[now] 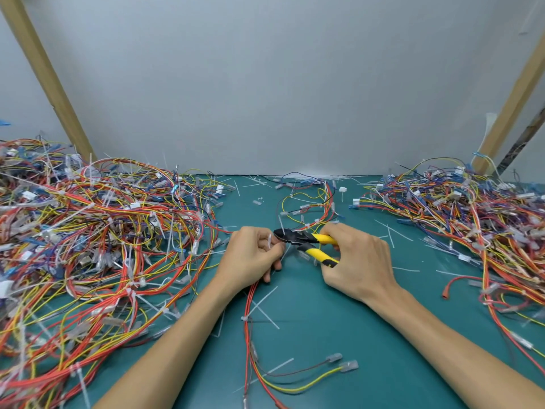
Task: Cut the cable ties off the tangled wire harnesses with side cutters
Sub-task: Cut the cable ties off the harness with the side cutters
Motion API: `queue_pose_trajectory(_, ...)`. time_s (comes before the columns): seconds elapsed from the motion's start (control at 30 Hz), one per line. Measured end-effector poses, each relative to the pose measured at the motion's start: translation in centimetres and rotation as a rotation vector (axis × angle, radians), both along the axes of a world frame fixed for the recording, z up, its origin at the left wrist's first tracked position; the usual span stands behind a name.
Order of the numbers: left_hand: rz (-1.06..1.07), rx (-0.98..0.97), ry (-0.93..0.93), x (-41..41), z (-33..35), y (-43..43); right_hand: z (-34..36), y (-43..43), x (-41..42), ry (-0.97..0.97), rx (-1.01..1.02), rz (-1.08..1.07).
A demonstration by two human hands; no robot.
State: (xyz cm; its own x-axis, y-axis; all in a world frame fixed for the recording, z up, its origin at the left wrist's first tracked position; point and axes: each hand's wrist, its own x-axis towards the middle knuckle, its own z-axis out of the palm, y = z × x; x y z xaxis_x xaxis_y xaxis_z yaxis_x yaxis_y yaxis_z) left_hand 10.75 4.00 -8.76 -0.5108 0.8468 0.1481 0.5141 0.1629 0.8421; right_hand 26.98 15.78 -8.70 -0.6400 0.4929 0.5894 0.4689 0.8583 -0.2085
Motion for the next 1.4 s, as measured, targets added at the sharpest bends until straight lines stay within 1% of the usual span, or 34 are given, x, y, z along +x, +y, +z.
queue_pose_trajectory(0.13, 0.008, -0.02, 0.072, 0.2, 0.1, -0.1, 0.2, -0.4, 0.2, 0.086, 0.033, 0.038)
queue_pose_trajectory(0.17, 0.015, -0.036, 0.094, 0.3, 0.2, 0.0, 0.2, -0.4, 0.2, 0.136, 0.012, 0.04)
queue_pose_trajectory(0.27, 0.035, -0.044, 0.131, 0.5, 0.1, 0.1, 0.4, -0.3, 0.3, 0.375, -0.102, 0.024)
queue_pose_trajectory(0.3, 0.04, -0.041, 0.129, 0.5, 0.2, 0.1, 0.4, -0.3, 0.3, 0.396, -0.109, 0.018)
queue_pose_trajectory(0.43, 0.043, -0.036, 0.103, 0.2, 0.1, 0.0, -0.2, 0.0, 0.0, 0.239, -0.119, -0.083)
queue_pose_trajectory(0.57, 0.07, -0.011, 0.028, -0.1, -0.2, 0.2, -0.5, 0.9, -0.2, 0.144, -0.224, -0.164)
queue_pose_trajectory(0.7, 0.096, 0.014, -0.061, -0.4, -0.5, 0.5, -0.7, 0.9, -0.3, -0.031, -0.17, -0.157)
queue_pose_trajectory(0.93, 0.114, 0.048, -0.133, -0.2, -0.3, 0.3, -0.8, 0.5, -0.3, -0.095, -0.062, -0.079)
queue_pose_trajectory(1.23, 0.118, 0.113, -0.239, -0.3, 0.1, 0.2, -0.4, 0.2, -0.4, -0.134, -0.073, -0.126)
queue_pose_trajectory(1.4, 0.101, 0.117, -0.254, -0.5, 0.1, 0.2, -0.2, 0.1, -0.4, -0.126, -0.034, -0.092)
